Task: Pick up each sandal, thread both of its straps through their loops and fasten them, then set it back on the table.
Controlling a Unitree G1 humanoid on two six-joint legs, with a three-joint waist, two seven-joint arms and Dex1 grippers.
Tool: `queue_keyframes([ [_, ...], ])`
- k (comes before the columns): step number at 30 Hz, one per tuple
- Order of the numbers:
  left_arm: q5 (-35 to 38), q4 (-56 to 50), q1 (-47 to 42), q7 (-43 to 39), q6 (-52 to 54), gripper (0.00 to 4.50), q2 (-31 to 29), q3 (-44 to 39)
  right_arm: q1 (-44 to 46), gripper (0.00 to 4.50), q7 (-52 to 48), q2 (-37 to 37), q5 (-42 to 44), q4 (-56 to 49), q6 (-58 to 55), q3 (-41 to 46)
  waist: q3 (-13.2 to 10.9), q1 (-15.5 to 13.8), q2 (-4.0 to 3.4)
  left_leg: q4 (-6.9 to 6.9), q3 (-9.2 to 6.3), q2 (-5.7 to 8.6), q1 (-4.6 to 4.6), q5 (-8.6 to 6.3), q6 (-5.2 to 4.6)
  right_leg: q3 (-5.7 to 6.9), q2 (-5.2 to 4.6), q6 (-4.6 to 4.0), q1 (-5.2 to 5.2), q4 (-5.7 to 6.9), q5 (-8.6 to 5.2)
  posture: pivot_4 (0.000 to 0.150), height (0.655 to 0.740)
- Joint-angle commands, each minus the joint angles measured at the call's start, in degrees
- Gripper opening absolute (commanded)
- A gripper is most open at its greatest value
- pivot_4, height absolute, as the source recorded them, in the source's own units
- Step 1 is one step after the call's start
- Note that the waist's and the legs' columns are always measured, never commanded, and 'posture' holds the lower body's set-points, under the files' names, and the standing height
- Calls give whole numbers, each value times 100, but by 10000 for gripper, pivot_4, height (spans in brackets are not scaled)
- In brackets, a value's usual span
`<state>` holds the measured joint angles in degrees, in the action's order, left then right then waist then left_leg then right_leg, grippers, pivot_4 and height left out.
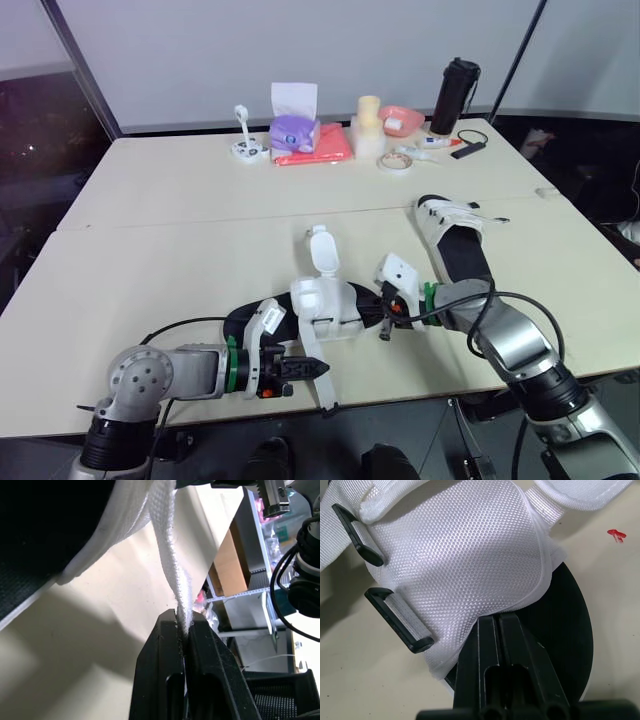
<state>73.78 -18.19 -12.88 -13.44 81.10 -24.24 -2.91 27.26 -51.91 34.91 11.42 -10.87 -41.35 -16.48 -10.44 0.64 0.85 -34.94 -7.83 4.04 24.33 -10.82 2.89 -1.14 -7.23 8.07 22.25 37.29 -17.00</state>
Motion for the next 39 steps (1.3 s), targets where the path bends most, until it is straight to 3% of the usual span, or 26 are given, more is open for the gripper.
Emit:
queue_keyframes([
  [1, 80, -113, -18, -145, -124, 185, -51, -88, -105, 0, -11, 14, -25, -18, -105, -137, 0, 0, 0, 1, 0, 0, 0, 0, 0, 0, 0, 0, 1, 0, 0, 1500, 7400],
  [8, 963, 199, -866, -653, -419, 185, -409, -806, -49, 0, -7, -28, -67, 98, -33, -166, -2, 2, 3, -1, -4, 0, 6, 0, 0, 4, 0, -1, 4, -4, -1, 1500, 7400],
  [12, 1005, 648, -1523, -971, -578, 185, -701, -986, -3, 0, -8, -67, -85, 168, 25, -194, -2, 19, 3, 9, 0, 1, 6, 0, 0, 0, 0, 16, 6, -13, 8, 1500, 7400],
  [20, -585, 1733, -2384, -2418, -1246, 185, -1084, -179, 79, 0, -17, -129, -118, 283, 133, -247, -3, 41, 5, 17, 5, 1, 2, 1, 0, 1, 3, 18, 7, -12, 10, 1500, 7400],
  [28, -2036, 2906, -2960, -4264, -2049, 185, -1045, 815, 56, 0, 23, -128, -113, 231, 127, -247, -3, 58, 5, 23, 7, -2, 3, 1, 1, 0, 7, 19, 12, -12, 10, 1500, 7400],
  [39, -2549, 3118, -2940, -4932, -2009, 185, -883, 802, -88, 0, 102, -74, -98, 87, 49, -225, -4, 46, 6, 27, 2, -2, 3, 1, 1, 1, 7, 21, 14, -11, 11, 1500, 7400],
])
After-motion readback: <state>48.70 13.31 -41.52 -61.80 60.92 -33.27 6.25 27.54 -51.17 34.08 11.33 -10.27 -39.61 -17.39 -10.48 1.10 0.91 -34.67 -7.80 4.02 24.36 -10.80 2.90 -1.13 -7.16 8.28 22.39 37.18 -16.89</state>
